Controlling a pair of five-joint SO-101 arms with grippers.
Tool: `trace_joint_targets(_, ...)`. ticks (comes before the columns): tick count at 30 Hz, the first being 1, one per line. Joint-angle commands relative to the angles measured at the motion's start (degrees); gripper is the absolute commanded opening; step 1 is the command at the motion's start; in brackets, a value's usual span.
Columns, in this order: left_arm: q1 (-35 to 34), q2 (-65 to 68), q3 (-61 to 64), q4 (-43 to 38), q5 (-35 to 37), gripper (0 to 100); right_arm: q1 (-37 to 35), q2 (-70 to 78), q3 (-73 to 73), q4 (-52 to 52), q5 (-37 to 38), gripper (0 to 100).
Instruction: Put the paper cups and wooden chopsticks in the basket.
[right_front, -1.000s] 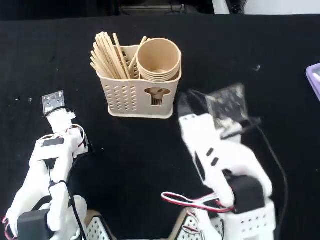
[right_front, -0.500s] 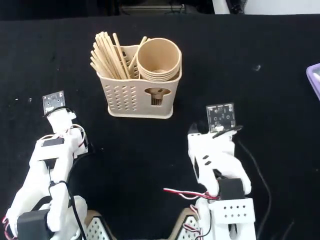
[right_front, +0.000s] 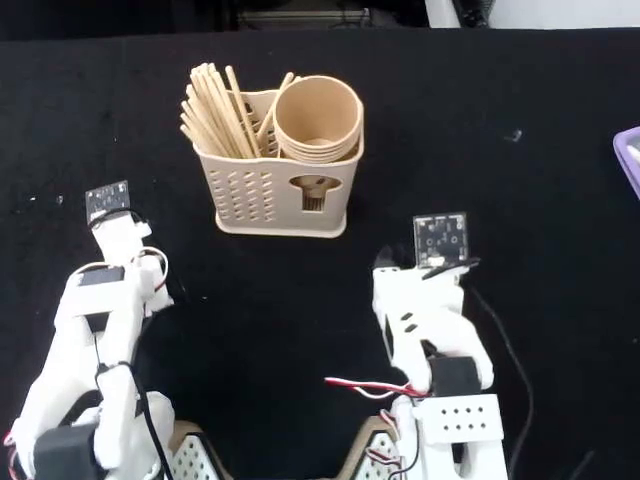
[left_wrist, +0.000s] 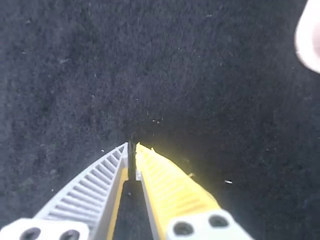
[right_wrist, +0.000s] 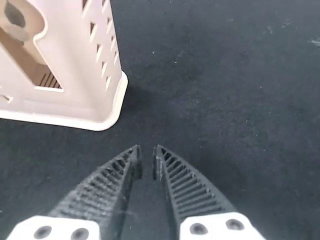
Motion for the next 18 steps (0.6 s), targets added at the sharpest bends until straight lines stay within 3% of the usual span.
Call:
trace_joint_targets(1, -0.2, -9.1, -1.5, 4.3, -0.4, 3, 0.4, -1.5, 0.7, -1.8, 0.2, 6.0)
trace_joint_targets(10, 0.2, -36.7, 9.8, 5.8, -6.4, 3, -5.5, -1.5, 2.0, -1.7, 0.3, 6.0)
trace_joint_targets(18, 0.6, -45.8, 14.6, 5.8, -6.7, 3, -5.4, -1.5, 2.0, -1.7, 0.3, 6.0)
